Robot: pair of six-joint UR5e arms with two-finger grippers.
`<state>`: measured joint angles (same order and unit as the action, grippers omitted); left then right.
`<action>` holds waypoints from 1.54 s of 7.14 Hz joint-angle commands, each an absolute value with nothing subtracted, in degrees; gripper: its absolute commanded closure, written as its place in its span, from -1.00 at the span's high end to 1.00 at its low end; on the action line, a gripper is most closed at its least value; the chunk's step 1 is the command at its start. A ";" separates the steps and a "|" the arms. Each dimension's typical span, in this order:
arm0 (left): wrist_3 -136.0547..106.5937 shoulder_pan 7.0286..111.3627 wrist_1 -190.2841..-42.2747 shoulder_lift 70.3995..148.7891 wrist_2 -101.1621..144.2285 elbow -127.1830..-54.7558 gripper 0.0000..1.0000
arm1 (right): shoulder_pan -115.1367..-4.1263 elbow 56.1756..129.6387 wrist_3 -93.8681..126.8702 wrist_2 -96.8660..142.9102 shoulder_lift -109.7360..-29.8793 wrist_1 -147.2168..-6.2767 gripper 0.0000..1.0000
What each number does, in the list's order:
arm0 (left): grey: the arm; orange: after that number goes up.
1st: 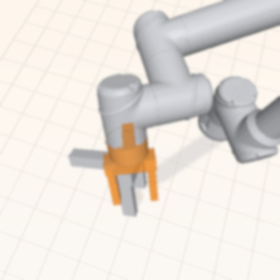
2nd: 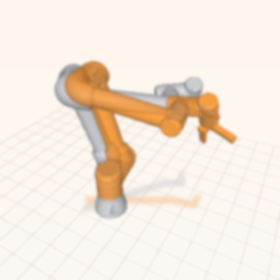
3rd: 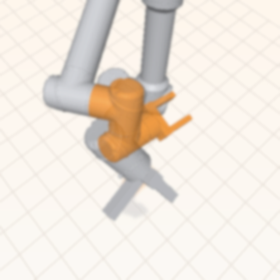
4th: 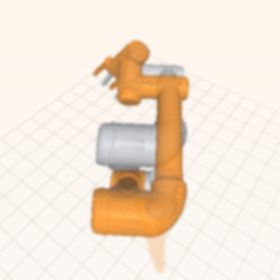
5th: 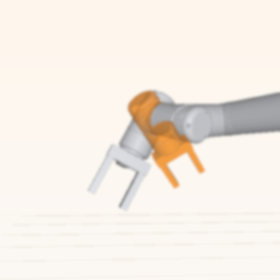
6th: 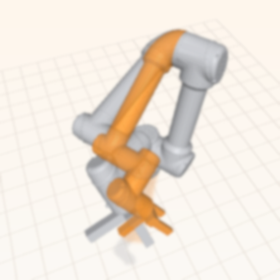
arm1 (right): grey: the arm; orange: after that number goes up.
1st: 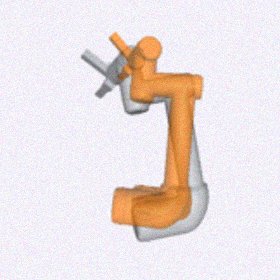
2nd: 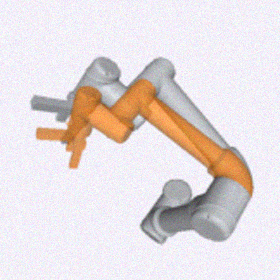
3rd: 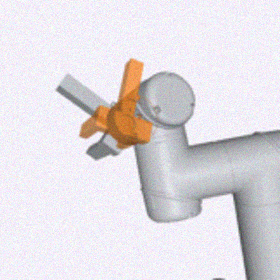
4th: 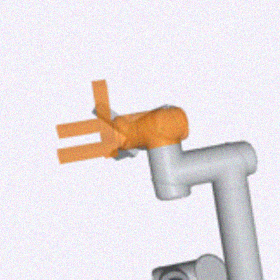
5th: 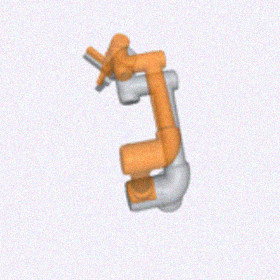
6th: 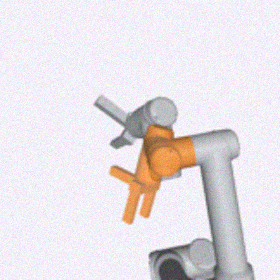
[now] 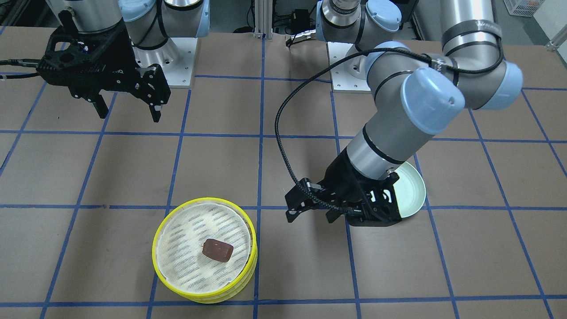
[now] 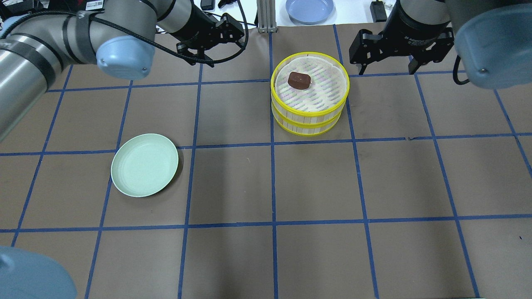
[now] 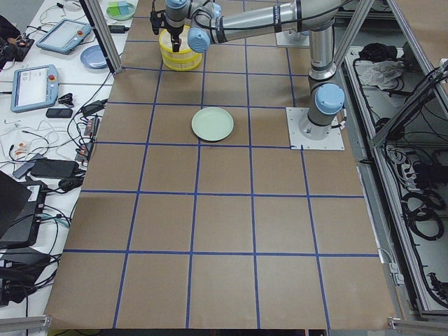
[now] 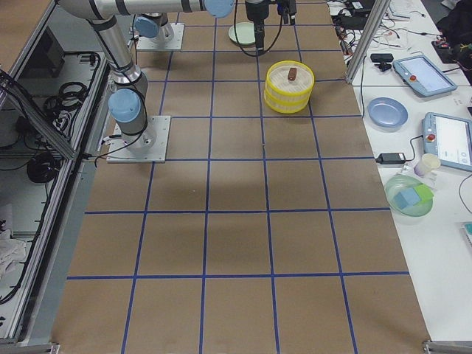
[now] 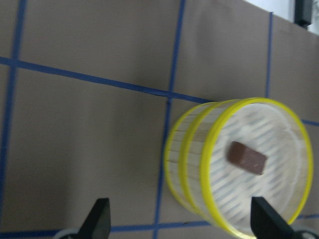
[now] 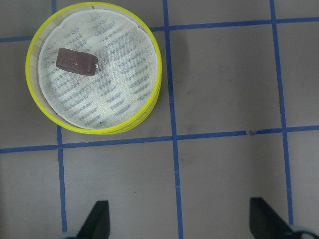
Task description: Stack buns with steamer
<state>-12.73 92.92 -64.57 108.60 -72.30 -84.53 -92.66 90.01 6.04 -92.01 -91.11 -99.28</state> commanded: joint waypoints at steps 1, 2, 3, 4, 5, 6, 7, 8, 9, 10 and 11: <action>-3.27 90.63 -79.22 101.89 -88.19 -84.99 1.00 | -92.72 90.09 5.89 -94.81 -91.14 -98.09 1.00; -0.38 87.92 -83.71 99.08 -91.03 -85.25 1.00 | -92.72 90.17 5.98 -94.31 -91.14 -97.65 1.00; 2.52 85.63 -87.41 95.83 -91.23 -85.25 1.00 | -92.55 90.00 5.89 -94.31 -91.14 -97.56 1.00; 2.64 84.30 -90.15 93.19 -91.49 -85.43 1.00 | -92.64 90.09 5.89 -94.31 -91.14 -97.30 1.00; 2.72 83.94 -91.39 90.99 -91.58 -86.21 1.00 | -92.64 90.09 5.98 -94.22 -91.14 -95.64 1.00; 2.72 83.76 -91.06 89.92 -91.32 -87.61 1.00 | -92.64 89.91 6.06 -94.22 -91.23 -95.80 1.00; 2.64 83.85 -90.62 89.22 -91.23 -89.19 1.00 | -92.64 89.91 5.98 -94.22 -91.23 -95.80 1.00; 2.72 83.85 -90.44 88.60 -90.97 -90.08 1.00 | -92.64 90.00 5.98 -94.13 -91.23 -95.71 1.00; 2.46 84.02 -90.44 88.51 -90.71 -90.26 1.00 | -92.64 90.09 5.98 -94.13 -91.14 -95.63 1.00; 2.20 84.02 -90.53 88.51 -90.79 -90.44 1.00 | -92.64 90.00 6.06 -94.13 -91.14 -95.80 1.00; 2.28 83.94 -90.53 88.51 -90.97 -90.44 1.00 | -92.64 90.00 6.06 -94.22 -91.14 -95.80 1.00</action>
